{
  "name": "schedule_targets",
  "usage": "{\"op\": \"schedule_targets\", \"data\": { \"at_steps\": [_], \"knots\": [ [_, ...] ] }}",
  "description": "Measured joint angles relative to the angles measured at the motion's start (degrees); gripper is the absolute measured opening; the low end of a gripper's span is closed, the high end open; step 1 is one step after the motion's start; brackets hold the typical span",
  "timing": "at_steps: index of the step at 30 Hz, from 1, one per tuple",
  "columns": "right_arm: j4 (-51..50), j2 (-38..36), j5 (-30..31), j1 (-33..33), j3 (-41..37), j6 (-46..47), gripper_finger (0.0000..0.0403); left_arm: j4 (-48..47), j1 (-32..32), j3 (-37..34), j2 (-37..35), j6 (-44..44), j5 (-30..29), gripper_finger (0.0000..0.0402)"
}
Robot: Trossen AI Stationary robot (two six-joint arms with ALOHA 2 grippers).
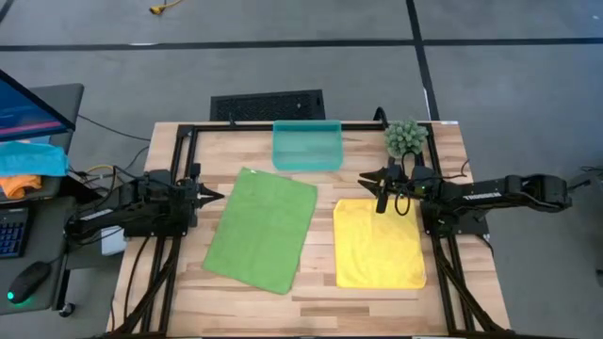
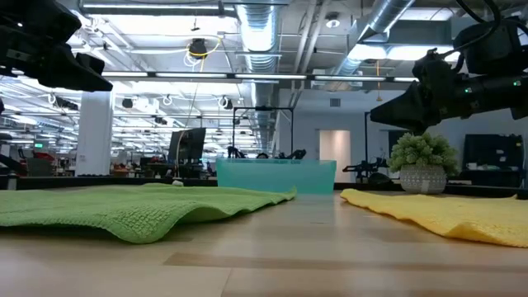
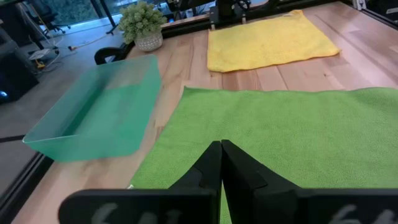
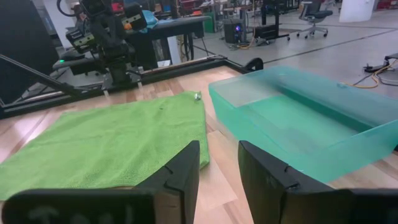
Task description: Roll microfiber towels into tight, uniform cylinder then place into a basket
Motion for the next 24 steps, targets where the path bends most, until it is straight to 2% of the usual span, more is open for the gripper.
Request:
{"op": "schedule_targets", "data": {
  "at_steps": [15,19,24],
  "knots": [
    [0.0,0.0,0.0,0.0,0.0,0.0,0.0133,0.0,0.0,0.0,0.0,1.0,-0.2,0.0],
    [0.0,0.0,0.0,0.0,0.0,0.0,0.0134,-0.1,0.0,0.0,0.0,4.2,-2.0,0.0],
    [0.0,0.0,0.0,0.0,0.0,0.0,0.0133,0.4,0.0,0.0,0.0,2.8,-6.9,0.0]
  ]
}}
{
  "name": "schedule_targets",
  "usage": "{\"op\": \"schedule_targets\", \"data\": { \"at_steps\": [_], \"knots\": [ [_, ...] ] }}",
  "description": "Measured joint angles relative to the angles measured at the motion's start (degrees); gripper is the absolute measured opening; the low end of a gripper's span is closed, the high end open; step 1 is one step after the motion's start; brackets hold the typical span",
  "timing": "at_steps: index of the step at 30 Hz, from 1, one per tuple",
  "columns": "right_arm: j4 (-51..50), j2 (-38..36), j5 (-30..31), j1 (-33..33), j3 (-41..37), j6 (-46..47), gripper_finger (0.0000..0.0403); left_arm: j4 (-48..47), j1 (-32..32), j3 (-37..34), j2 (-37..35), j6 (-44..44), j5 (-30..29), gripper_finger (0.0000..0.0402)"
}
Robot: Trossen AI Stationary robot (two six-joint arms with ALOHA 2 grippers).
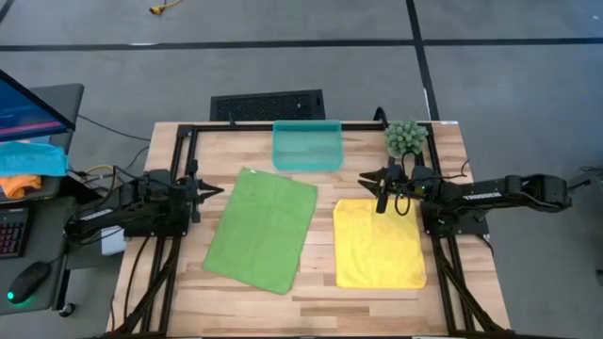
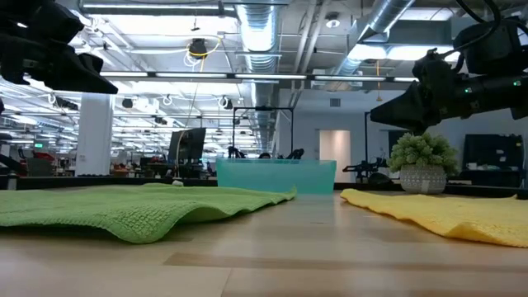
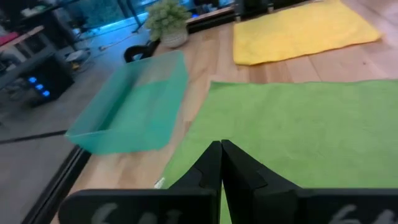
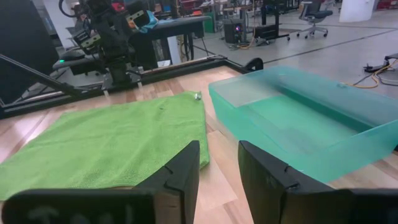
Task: Roll microfiber towels into tight, uniform cylinder then place into a basket
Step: Fold the green towel
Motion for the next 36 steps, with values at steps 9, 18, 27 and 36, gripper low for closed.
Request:
{"op": "schedule_targets", "data": {
  "at_steps": [9,18,27,36],
  "knots": [
    [0.0,0.0,0.0,0.0,0.0,0.0,0.0133,0.1,0.0,0.0,0.0,-0.1,-0.2,0.0],
    [0.0,0.0,0.0,0.0,0.0,0.0,0.0134,0.9,0.0,0.0,0.0,-1.1,-1.5,0.0],
    [0.0,0.0,0.0,0.0,0.0,0.0,0.0134,7.1,0.0,0.0,0.0,-16.0,-1.6,0.0],
    [0.0,0.0,0.0,0.0,0.0,0.0,0.0134,7.5,0.0,0.0,0.0,-28.0,-2.1,0.0]
  ]
}}
